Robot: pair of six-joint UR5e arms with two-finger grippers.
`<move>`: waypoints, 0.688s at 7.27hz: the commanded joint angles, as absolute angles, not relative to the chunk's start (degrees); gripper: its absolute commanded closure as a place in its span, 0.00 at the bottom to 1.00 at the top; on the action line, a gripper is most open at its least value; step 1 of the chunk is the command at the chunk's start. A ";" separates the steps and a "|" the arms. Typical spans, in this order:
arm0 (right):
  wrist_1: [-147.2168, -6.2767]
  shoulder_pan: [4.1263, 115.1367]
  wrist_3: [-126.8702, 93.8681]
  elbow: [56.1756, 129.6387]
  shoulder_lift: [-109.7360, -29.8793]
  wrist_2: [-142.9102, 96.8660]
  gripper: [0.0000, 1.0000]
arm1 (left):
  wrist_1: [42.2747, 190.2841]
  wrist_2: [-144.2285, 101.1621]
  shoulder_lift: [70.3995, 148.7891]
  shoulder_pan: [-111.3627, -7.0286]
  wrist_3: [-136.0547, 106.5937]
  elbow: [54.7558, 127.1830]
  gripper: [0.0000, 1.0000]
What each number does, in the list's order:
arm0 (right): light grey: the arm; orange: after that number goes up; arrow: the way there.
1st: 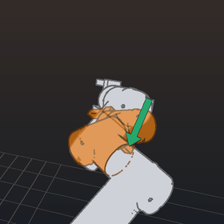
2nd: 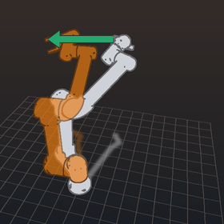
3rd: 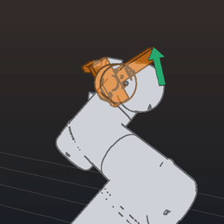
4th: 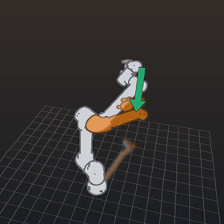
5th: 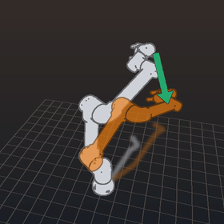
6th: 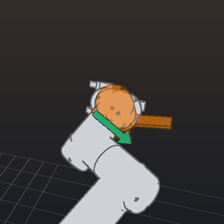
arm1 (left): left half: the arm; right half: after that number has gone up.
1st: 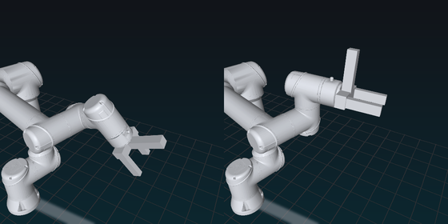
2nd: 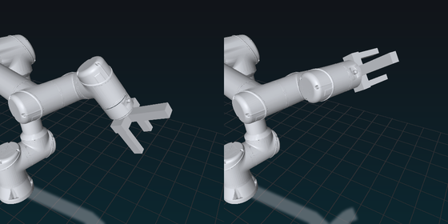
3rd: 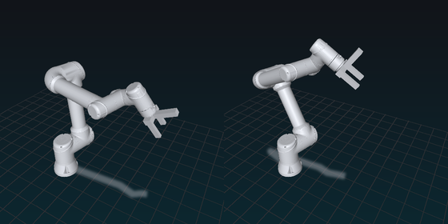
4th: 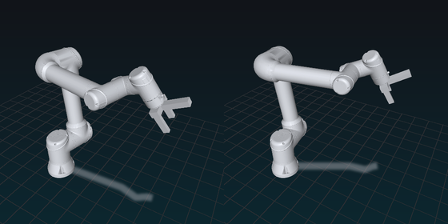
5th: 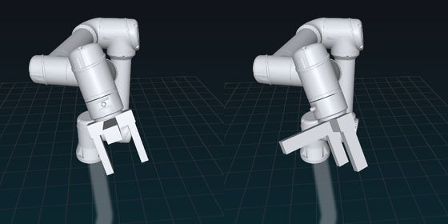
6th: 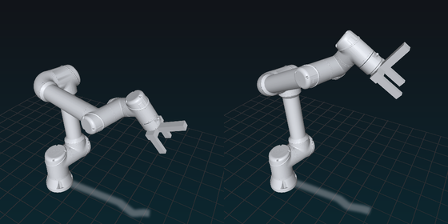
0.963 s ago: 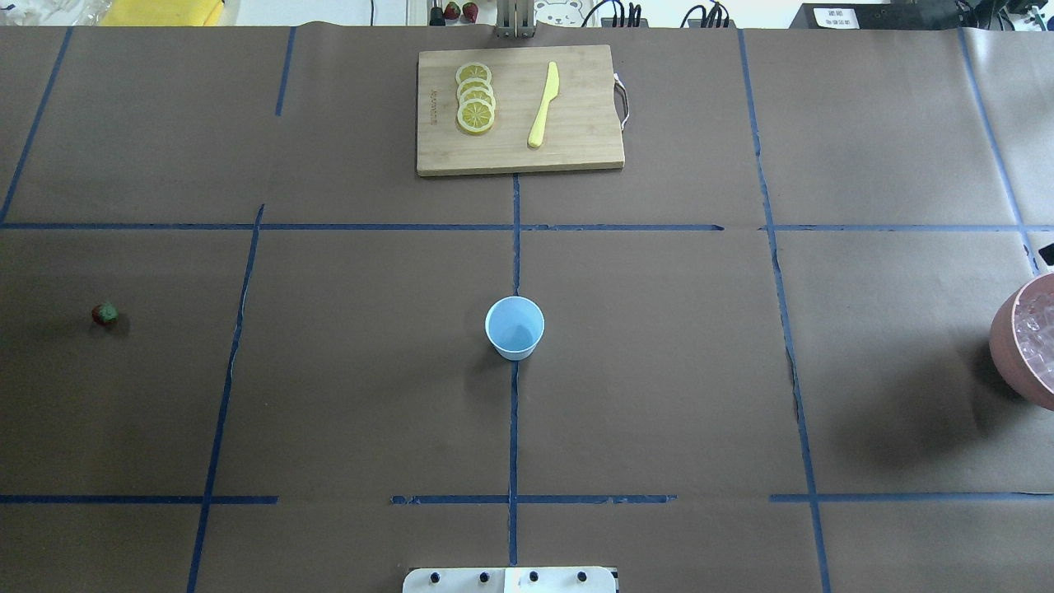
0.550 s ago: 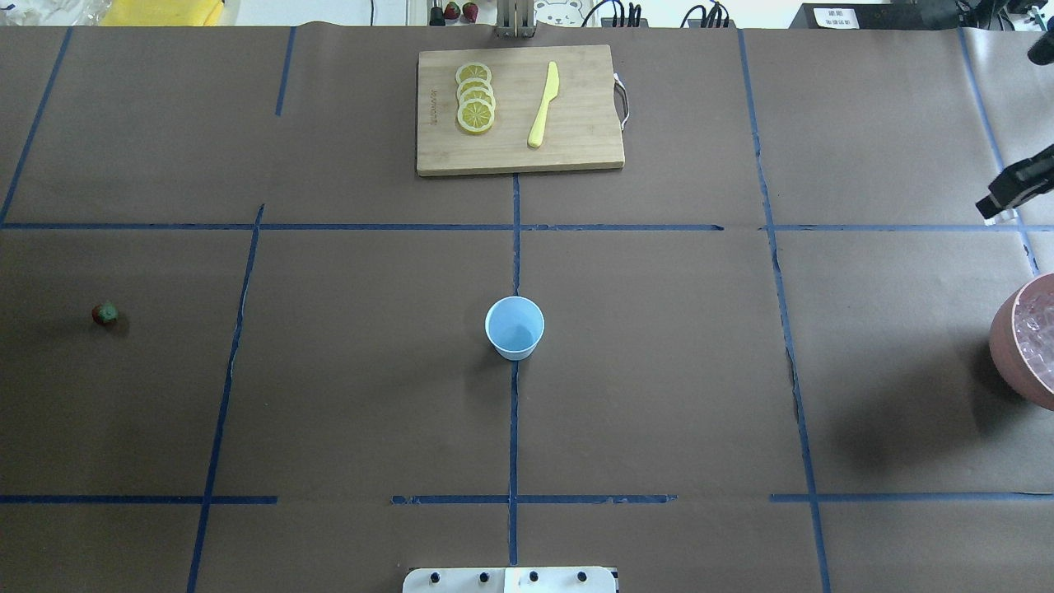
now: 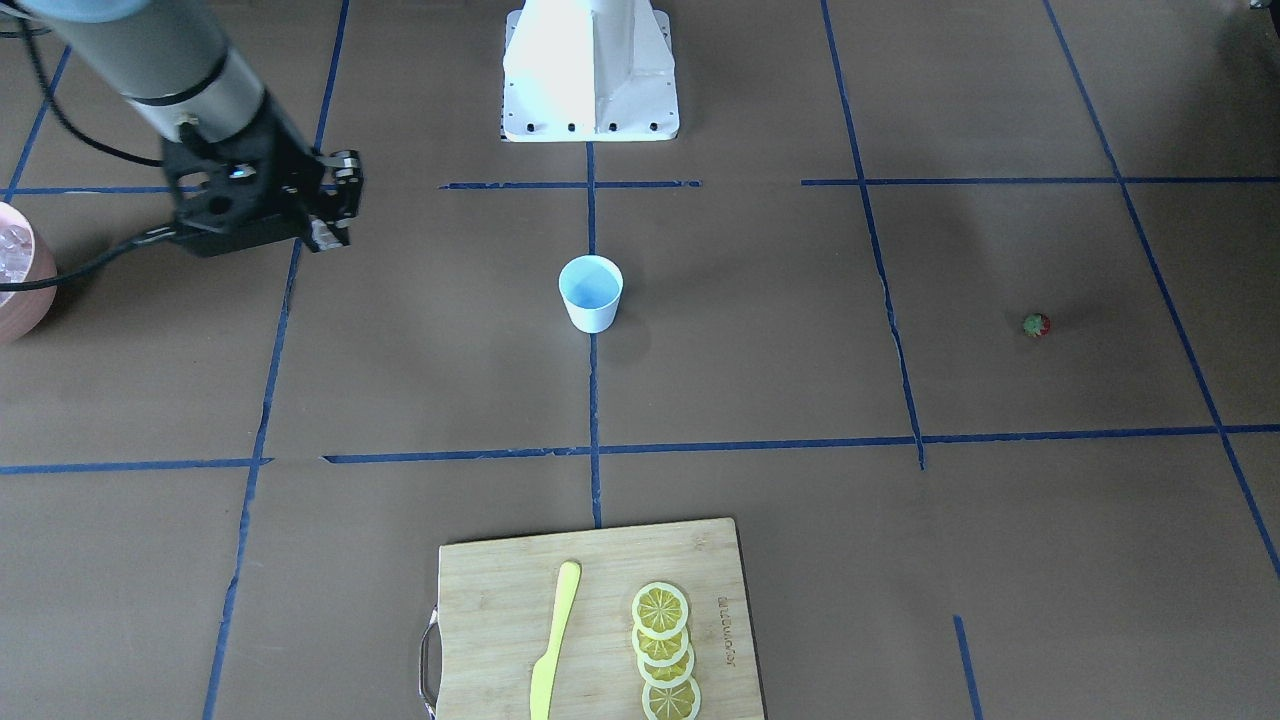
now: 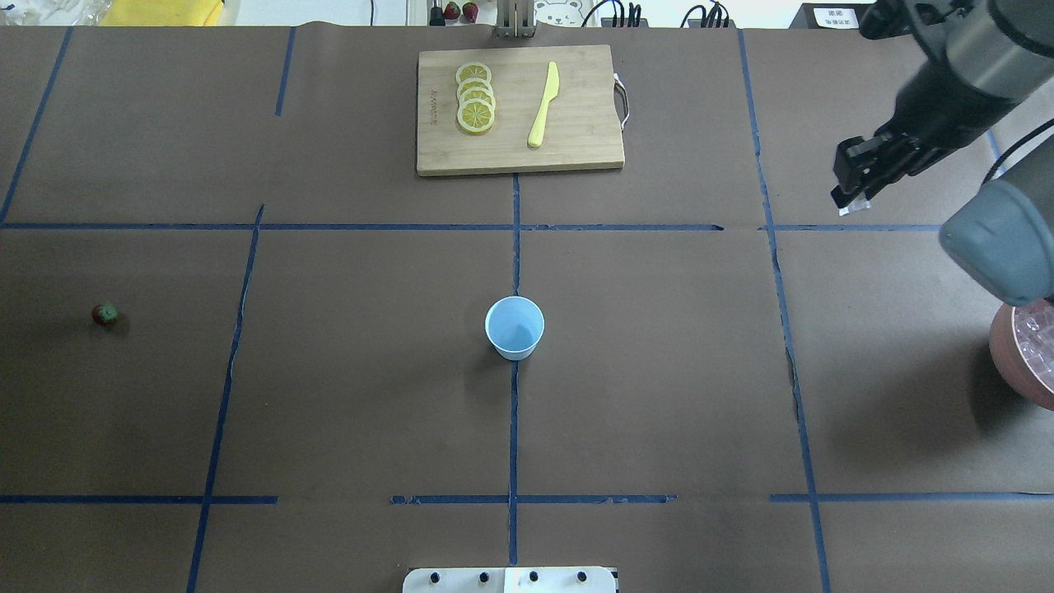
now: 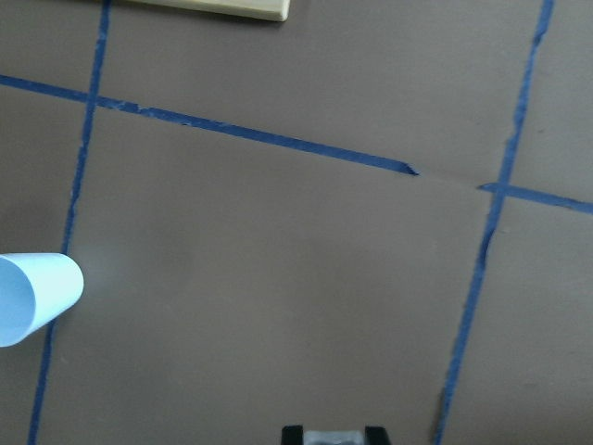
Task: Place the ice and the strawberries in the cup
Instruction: 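Carry the ice cube with the right gripper over the blue cup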
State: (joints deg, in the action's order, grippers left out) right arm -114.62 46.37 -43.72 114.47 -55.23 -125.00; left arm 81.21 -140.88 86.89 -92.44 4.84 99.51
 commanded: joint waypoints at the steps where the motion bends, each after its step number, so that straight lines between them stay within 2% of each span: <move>1: -107.81 35.72 -58.39 106.66 -46.35 -117.63 1.00 | 81.30 -140.54 87.01 -92.37 4.83 99.49 0.00; 3: -100.49 31.04 -63.35 93.05 -38.27 -112.87 1.00 | 81.30 -140.45 87.01 -92.37 4.83 99.49 0.00; 5: -100.02 29.01 -64.16 90.62 -37.35 -112.15 1.00 | 81.30 -140.45 87.10 -92.37 4.83 99.32 0.00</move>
State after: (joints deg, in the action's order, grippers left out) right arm -100.76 30.39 -63.43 92.68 -38.18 -112.83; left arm 81.30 -140.49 87.03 -92.37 4.80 99.41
